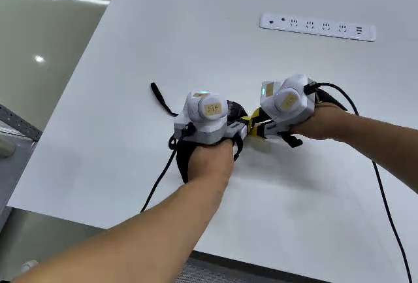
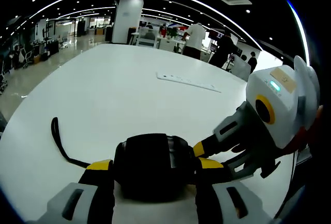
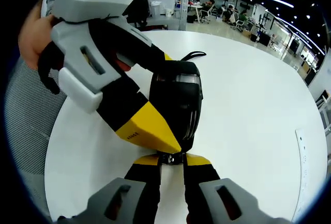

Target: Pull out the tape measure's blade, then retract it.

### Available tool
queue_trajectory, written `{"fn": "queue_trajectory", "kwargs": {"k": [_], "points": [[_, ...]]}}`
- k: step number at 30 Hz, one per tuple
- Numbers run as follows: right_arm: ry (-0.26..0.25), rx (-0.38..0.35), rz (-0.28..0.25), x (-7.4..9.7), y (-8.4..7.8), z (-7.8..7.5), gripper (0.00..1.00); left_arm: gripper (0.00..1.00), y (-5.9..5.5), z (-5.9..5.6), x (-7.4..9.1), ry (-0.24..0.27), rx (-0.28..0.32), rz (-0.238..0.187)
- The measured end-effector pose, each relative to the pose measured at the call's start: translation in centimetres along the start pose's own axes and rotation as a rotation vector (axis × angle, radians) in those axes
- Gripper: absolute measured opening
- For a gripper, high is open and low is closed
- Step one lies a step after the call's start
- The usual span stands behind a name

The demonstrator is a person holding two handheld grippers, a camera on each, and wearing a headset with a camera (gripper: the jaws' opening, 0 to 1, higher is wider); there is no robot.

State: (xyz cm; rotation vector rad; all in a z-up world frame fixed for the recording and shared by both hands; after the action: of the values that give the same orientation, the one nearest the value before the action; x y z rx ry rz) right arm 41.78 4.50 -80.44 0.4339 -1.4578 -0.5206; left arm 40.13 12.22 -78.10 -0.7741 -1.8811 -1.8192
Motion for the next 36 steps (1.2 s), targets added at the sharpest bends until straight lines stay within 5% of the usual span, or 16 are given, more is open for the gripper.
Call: {"fn": "queue_trajectory", "kwargs": {"k": [9, 24, 36], "points": [[-0.032, -0.036, -0.010, 0.4, -0.8, -0.2, 0.16, 0.61, 0.0, 0.0, 0.1, -0.011, -0.007, 0.007], [-0.101, -0.233, -0.132, 2.2, -1.1, 0.0, 0.33, 0.71, -0.3, 0.4, 1.0, -0.043, -0.076, 0.003], [-0.206, -0.457, -0.284, 5.9, -1.9, 2.8, 0.47, 0.78, -1.3, 1.6, 3.5, -0.096, -0.131, 0.013]]}}
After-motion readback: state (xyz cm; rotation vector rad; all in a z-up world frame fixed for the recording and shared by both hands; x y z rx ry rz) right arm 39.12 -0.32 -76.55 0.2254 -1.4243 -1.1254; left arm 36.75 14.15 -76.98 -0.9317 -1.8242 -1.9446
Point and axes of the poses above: the centre of the closed fingertips' face, and the gripper's own axes: x roughly backward along the fingers, z roughly to its left, y roughly out of its top, the point moved 4 cm from there along x, roughly backward along the fingers, and after that the axes turned 11 degrees about -x, right-handed, at the moved point
